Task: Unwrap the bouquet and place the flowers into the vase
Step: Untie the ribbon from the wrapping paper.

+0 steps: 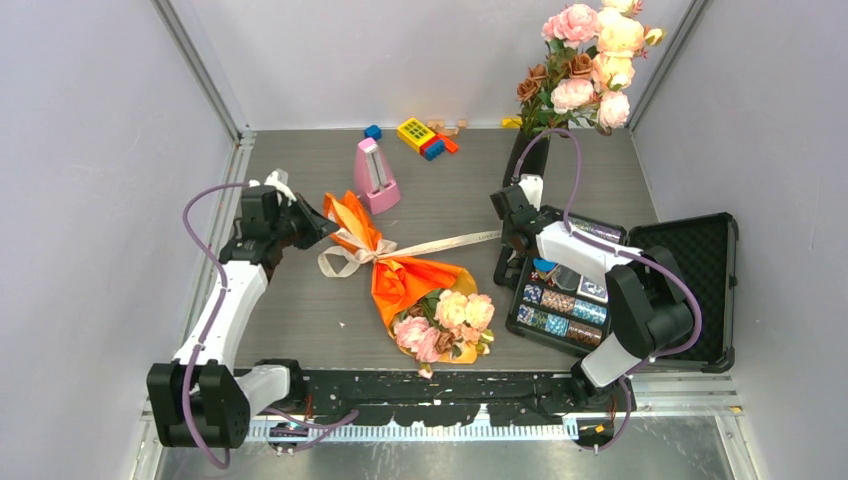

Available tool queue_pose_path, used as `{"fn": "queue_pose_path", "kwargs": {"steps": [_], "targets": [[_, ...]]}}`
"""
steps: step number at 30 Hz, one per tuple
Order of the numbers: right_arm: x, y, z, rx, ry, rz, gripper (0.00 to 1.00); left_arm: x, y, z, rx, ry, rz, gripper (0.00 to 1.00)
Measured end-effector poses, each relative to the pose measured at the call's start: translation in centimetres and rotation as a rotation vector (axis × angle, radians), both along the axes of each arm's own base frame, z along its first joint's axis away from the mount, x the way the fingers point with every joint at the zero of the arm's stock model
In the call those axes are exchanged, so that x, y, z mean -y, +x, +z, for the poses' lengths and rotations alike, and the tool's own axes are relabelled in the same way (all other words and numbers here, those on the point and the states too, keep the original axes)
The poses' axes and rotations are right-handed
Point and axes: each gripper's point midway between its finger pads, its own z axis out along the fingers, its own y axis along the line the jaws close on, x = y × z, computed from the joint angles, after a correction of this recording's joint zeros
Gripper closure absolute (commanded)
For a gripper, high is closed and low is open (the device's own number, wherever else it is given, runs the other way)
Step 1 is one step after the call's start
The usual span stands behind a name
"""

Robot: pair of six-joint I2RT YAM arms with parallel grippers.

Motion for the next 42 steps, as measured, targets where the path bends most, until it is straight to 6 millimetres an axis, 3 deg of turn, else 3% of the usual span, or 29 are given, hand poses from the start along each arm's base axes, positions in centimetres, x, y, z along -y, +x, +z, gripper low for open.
{"fn": "queue_pose_path", "kwargs": {"steps": [17, 25, 33, 37, 42], "targets": [[0.4, 0.1, -0.1, -0.004, 0.002, -0.010, 1.00, -6.6, 0.5, 0.0, -0.010, -0.049, 0.140, 1.00], [0.6, 0.1, -0.1, -0.004, 0.003, -0.017, 1.00, -10.8, 0.3, 0.4, -0.005, -0.059, 0.240, 1.00], [0.6, 0.1, -0.1, -0.005, 0.004, -0.017, 1.00, -13.7, -0.5, 1.2, 0.000, -0.039, 0.298, 1.00], [0.6, 0.1, -0.1, -0.005, 0.005, -0.017, 1.00, -16.0, -1.1, 2.5, 0.009, -0.012, 0.361, 1.00], [0.8, 0.2, -0.1, -0.005, 0.005, -0.021, 1.00, -17.8, -1.5, 6.2, 0.066, 0.095, 0.408, 1.00]]}}
